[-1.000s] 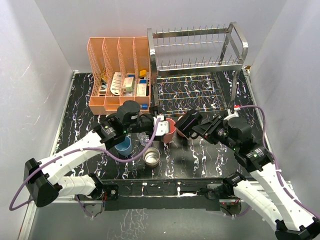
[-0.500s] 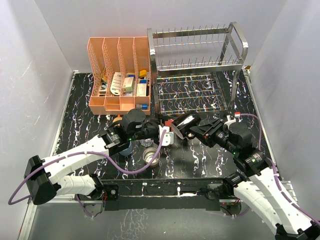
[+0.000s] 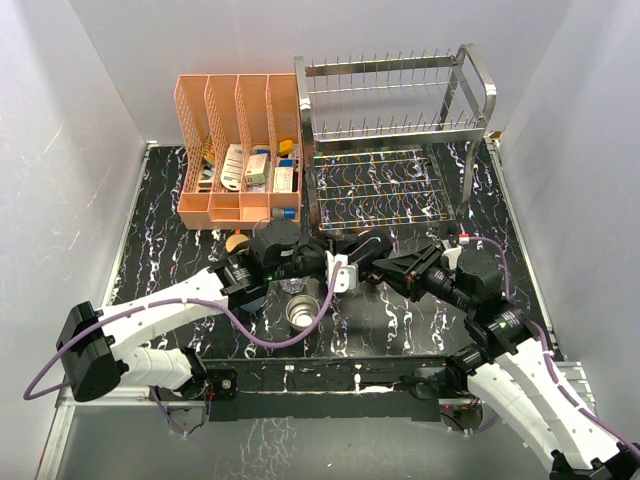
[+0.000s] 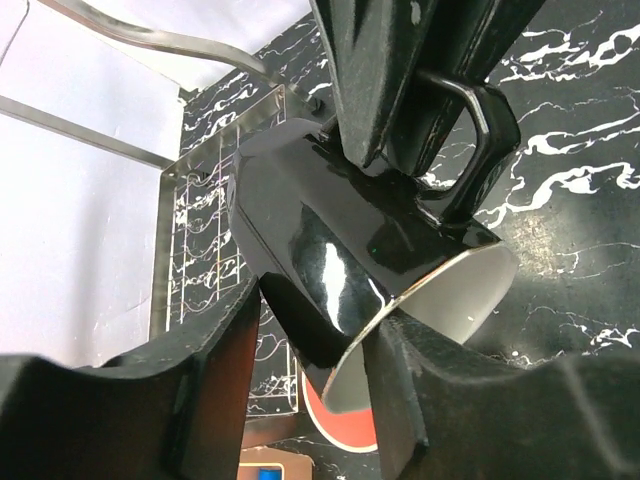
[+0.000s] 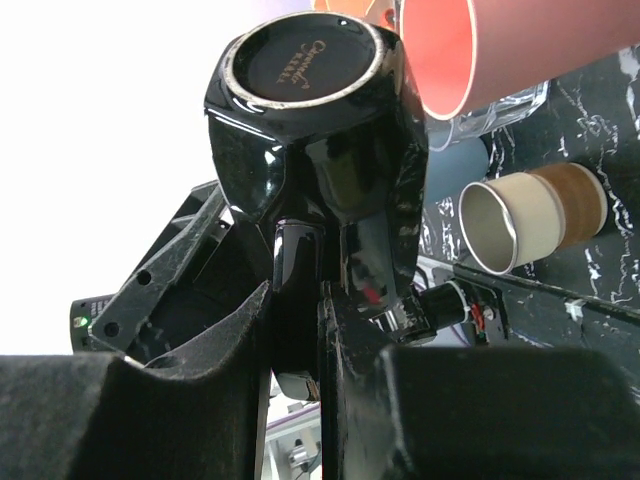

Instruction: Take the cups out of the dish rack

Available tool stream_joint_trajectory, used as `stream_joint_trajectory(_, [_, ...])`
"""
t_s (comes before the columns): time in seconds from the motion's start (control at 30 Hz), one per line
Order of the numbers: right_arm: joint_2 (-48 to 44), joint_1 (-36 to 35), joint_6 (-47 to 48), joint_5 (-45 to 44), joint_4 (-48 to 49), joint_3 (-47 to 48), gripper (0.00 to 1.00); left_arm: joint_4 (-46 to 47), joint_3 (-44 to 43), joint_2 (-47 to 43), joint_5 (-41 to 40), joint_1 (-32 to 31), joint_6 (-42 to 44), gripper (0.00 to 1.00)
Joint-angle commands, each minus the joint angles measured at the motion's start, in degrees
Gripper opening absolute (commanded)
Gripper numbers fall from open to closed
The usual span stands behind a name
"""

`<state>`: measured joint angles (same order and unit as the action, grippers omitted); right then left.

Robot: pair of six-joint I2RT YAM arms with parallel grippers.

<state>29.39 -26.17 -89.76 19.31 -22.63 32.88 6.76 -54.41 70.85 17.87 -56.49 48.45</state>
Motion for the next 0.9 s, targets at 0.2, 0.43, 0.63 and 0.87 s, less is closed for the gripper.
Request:
stream_joint_trajectory(0.2, [-0.95,-0.01,0.96,4.25,7.00,2.10,0.16,-0.33,-3.66,4.13,1.48,-0.81,0.68,0.00])
stream_joint_trajectory(0.43, [-3.54,0.03,3.36,2.40,2.58,0.11,0.64,-4.12,-6.10,4.25,-0.15,-0.93,-1.08,0.00])
stream_joint_trajectory(0.63, [-4.45,-0.02,13.18,-0.78,-11.90,3.67,0.91,-16.04,-12.47,7.13,2.06,-0.95,-1.81,0.00])
stream_joint_trajectory(0.87, [2.90,-0.05,32.35,-12.87,-36.15,15.41,0.98,-39.86,-24.33,17.97,3.55,-1.55,0.54,0.00])
